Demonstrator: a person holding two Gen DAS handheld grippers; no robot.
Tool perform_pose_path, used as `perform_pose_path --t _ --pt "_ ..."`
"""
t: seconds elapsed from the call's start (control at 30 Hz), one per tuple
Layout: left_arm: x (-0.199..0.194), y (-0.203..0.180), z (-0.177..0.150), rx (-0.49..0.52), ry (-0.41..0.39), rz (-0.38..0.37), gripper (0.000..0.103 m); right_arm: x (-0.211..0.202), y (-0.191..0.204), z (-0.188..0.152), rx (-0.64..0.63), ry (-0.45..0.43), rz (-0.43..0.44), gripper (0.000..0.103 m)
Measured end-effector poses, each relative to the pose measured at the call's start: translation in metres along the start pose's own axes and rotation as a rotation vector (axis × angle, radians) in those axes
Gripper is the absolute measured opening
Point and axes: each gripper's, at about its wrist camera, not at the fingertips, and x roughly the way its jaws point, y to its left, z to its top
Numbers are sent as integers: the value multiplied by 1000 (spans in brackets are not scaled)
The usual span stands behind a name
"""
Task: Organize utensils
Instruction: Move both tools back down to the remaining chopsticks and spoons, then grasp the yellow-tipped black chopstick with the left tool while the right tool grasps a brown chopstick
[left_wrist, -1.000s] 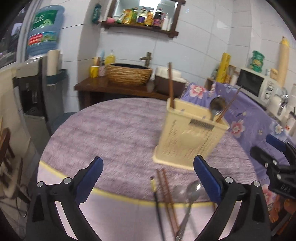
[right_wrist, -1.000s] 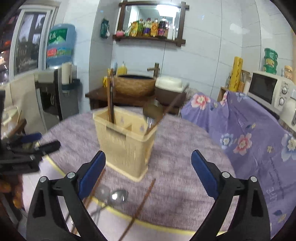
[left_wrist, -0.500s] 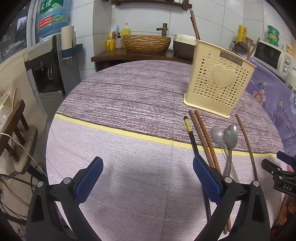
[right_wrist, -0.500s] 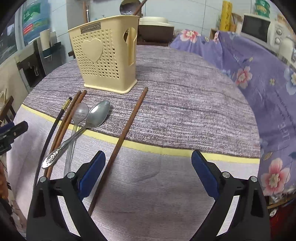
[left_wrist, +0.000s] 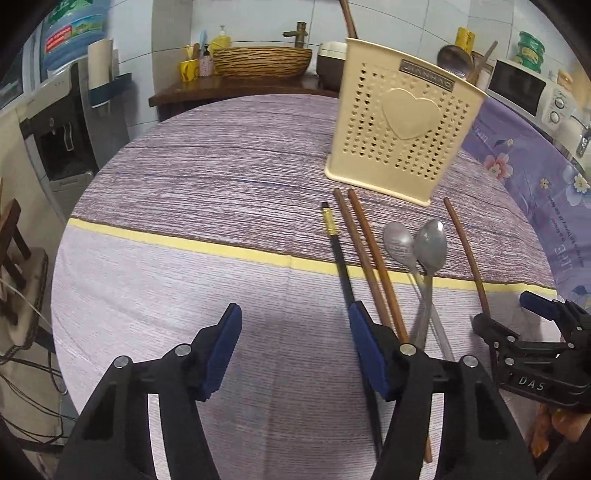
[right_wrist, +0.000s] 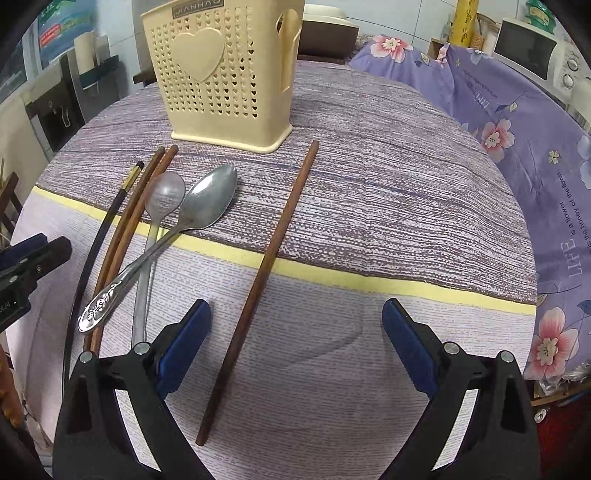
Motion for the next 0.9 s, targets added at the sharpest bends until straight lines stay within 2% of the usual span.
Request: perform_pose_path --t 0.23,0.3,0.37,0.53,0.63,0.73,0.9 --pt "11 -21 3 58 25 7 54 -1 -26 0 24 13 -59 93" --pt "16 -26 2 77 36 23 47 0 -31 1 36 14 -47 93" --pt "19 -28 2 86 31 47 45 -1 -34 1 43 3 -41 92" --pt "27 -24 14 103 38 71 44 -5 -33 8 43 -31 -9 89" --pt "32 -9 23 74 43 87 44 -6 -35 14 39 -42 26 87" --pt "37 -3 31 68 55 87 44 -3 -38 23 46 -49 75 82" --pt "44 -8 39 74 57 79 43 14 -37 51 55 -35 131 67"
